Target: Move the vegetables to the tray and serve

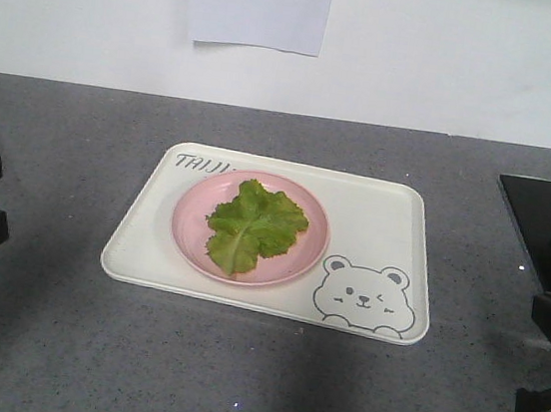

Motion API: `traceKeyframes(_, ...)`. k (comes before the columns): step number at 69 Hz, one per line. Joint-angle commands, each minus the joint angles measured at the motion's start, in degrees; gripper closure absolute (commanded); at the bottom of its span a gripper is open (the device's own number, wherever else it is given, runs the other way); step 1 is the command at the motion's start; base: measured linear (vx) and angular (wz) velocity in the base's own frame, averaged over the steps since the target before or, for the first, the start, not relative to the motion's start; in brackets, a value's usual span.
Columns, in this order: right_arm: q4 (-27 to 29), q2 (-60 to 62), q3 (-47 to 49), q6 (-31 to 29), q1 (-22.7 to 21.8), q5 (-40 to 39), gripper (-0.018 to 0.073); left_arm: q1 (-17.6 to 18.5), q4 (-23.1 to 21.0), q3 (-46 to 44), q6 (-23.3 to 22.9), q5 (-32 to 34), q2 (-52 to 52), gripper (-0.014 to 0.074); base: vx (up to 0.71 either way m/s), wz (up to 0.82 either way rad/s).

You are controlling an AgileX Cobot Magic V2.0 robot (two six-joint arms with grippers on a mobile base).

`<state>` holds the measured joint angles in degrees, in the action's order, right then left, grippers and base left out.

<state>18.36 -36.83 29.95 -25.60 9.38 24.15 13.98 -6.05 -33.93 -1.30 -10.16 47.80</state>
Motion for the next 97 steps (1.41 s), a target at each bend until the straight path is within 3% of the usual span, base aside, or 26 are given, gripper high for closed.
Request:
traceKeyframes(1, 0.4, 0.1, 1.5, -0.4, -0.1, -3.6, 0.0564, -1.5, 1.1, -0.7, -0.2, 3.5, -2.1, 0.0604, 0.00, 0.00)
traceKeyframes(15, 0.4, 0.1, 1.5, -0.4, -0.1, -3.3, 0.0564, -6.9, 1.4, 7.8, -0.6, 8.6, -10.9, 0.0604, 0.00, 0.00)
traceKeyframes(36, 0.4, 0.1, 1.5, -0.4, -0.1, -3.3, 0.0564, -10.6, 1.1, 30.5, -0.7, 26.3, -28.9, 0.0604, 0.00, 0.00)
traceKeyframes(43, 0.4, 0.1, 1.5, -0.4, -0.1, -3.3, 0.0564, -12.3, -2.1, 35.9, -0.6, 28.8, -34.9, 0.0604, 0.00, 0.00)
traceKeyframes(56, 0.4, 0.1, 1.5, -0.4, -0.1, -3.3, 0.0564, -16.7, -3.6, 35.9, 3.4, 19.1, -43.7, 0.0604, 0.00, 0.00)
traceKeyframes(74, 0.4, 0.1, 1.5, -0.4, -0.1, -3.3, 0.0564, -21.0, -3.5, 36.0, 4.1, 10.2, -49.3, 0.0604, 0.00, 0.00)
traceKeyframes(97, 0.4, 0.1, 1.5, -0.4, -0.1, -3.3, 0.0564, -21.1, 0.1, 36.0, 4.5, 10.2, -49.3, 0.0604, 0.00, 0.00)
